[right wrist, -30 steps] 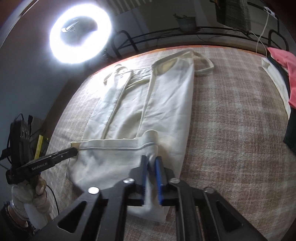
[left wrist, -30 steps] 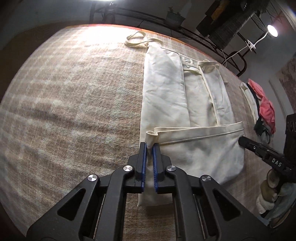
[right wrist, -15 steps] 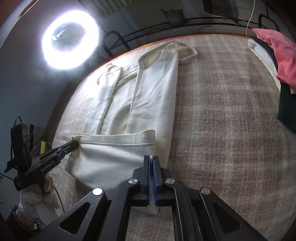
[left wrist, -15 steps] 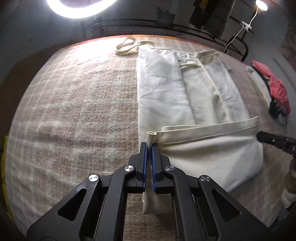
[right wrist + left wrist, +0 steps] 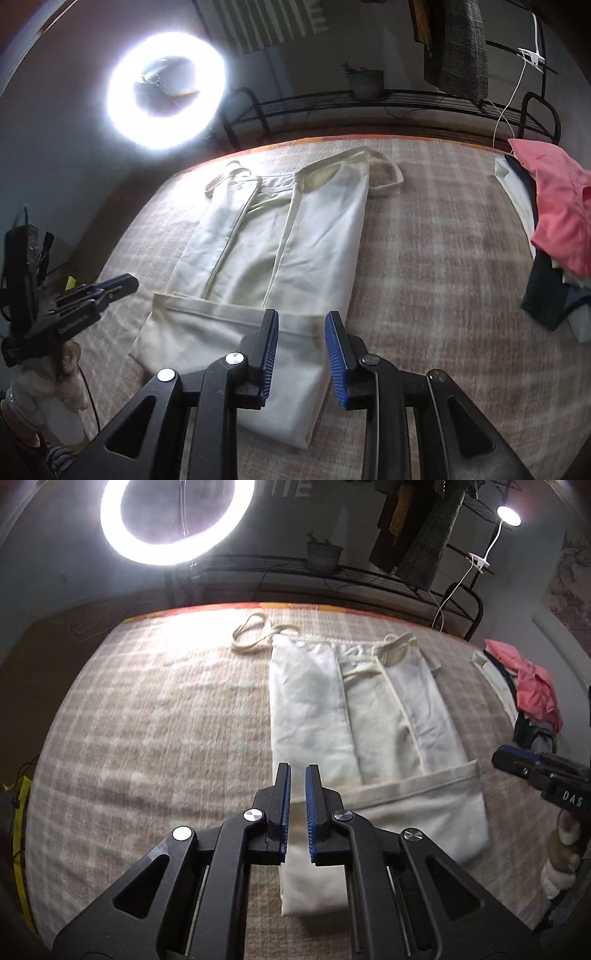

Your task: Fold small clothes

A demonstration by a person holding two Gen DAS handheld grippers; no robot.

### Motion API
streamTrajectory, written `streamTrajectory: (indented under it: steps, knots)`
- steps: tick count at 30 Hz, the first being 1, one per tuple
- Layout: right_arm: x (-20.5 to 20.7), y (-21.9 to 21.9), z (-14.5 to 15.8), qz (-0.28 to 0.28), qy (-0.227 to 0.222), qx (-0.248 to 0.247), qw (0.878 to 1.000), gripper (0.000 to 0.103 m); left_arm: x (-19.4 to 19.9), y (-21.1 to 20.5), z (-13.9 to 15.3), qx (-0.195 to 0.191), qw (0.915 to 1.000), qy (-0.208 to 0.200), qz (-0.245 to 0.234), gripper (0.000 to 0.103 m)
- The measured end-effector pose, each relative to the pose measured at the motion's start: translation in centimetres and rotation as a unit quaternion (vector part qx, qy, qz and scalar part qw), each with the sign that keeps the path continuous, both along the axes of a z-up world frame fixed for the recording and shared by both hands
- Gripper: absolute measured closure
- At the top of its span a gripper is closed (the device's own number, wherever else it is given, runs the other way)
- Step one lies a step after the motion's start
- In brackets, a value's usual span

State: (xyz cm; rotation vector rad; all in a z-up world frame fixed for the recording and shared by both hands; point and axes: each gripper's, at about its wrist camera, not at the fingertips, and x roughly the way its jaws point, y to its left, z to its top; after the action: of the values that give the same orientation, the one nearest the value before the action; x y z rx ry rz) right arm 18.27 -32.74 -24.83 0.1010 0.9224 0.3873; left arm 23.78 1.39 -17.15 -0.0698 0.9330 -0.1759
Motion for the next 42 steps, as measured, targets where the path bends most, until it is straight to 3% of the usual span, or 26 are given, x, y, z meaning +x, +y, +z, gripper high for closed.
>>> streamTrajectory:
  steps: [4, 7, 9, 10, 11, 15, 20, 28, 33, 34, 36, 39, 42]
  knots:
    - [1.1, 0.5, 0.2, 0.032, 0.007, 0.051, 0.998, 0.079, 2.3, 0.0, 0.1, -0.007, 0.9999, 0.000, -0.007, 0.097]
    - [1.5, 1.7, -0.1, 0.050, 0.008, 0.025, 0.998, 0.080, 4.5, 0.3, -0.7, 0.001, 0.9999, 0.002, -0.013, 0.096]
    - [2.3, 2.0, -0.4, 0.052, 0.006, 0.012, 0.999, 0.079, 6.3, 1.0, -1.4, -0.002, 0.9999, 0.009, -0.007, 0.082]
    - [3.0, 1.9, -0.4, 0.048, 0.004, 0.009, 0.999, 0.079, 7.3, 1.5, -1.9, -0.009, 0.9999, 0.014, -0.002, 0.064]
    - [3.7, 1.6, -0.3, 0.041, 0.003, 0.008, 0.999, 0.075, 8.3, 2.0, -2.3, -0.021, 0.9996, 0.018, 0.005, 0.054]
    - [7.5, -0.8, -0.4, 0.007, 0.006, 0.037, 0.999, 0.069, 12.4, 3.8, -4.1, -0.089, 0.9948, 0.044, 0.025, 0.054]
    - [12.2, -2.5, -1.1, -0.003, 0.012, 0.052, 0.999, 0.069, 16.2, 4.3, -6.3, -0.133, 0.9880, 0.067, 0.038, 0.054]
    - [18.9, -4.5, -3.5, -0.032, 0.037, 0.112, 0.993, 0.069, 20.3, 2.6, -6.8, -0.137, 0.9884, 0.061, 0.026, 0.054]
    - [21.3, -4.2, -4.0, -0.023, 0.034, 0.120, 0.992, 0.069, 22.2, 1.8, -6.9, -0.134, 0.9893, 0.053, 0.023, 0.054]
    - [21.7, -4.0, -4.1, -0.018, 0.035, 0.120, 0.992, 0.069, 22.4, 1.4, -6.9, -0.125, 0.9909, 0.046, 0.023, 0.054]
    - [22.4, -3.8, -4.3, -0.012, 0.039, 0.116, 0.992, 0.069, 22.7, 0.5, -7.2, -0.109, 0.9930, 0.043, 0.017, 0.068]
    - [23.1, -3.1, -4.7, -0.003, 0.040, 0.099, 0.994, 0.080, 23.0, -0.7, -7.5, -0.081, 0.9960, 0.037, 0.009, 0.096]
    - [23.1, -2.4, -4.8, 0.008, 0.041, 0.098, 0.994, 0.100, 22.8, -1.3, -7.2, -0.070, 0.9971, 0.027, 0.009, 0.098]
